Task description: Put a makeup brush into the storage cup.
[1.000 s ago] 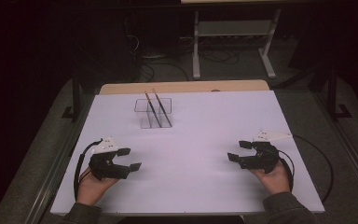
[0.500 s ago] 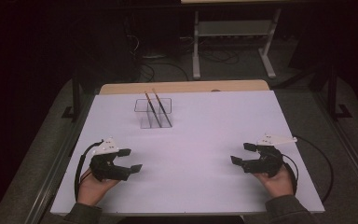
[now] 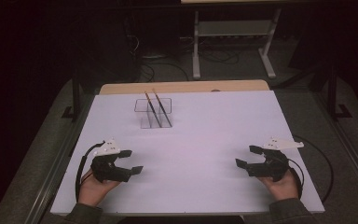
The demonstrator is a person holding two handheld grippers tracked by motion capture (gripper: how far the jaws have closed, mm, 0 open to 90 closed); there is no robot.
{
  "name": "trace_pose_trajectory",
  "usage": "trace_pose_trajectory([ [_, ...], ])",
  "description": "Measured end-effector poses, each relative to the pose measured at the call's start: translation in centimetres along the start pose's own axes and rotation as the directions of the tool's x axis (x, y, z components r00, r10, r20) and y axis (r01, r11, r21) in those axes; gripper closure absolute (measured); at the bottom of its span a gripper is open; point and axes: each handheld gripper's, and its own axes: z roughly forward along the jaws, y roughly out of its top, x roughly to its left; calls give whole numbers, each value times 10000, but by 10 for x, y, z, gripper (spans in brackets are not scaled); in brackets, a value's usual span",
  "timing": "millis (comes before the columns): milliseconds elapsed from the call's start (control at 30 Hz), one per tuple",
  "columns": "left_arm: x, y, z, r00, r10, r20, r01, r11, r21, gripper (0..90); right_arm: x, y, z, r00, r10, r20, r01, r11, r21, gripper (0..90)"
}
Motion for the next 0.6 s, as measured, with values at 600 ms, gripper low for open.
trace_pose_trajectory([
  [600,1,-2,2,9998,38,183,-39,10000,86,230,3,-6,-6,9996,-168,215,172,9997,-153,164],
])
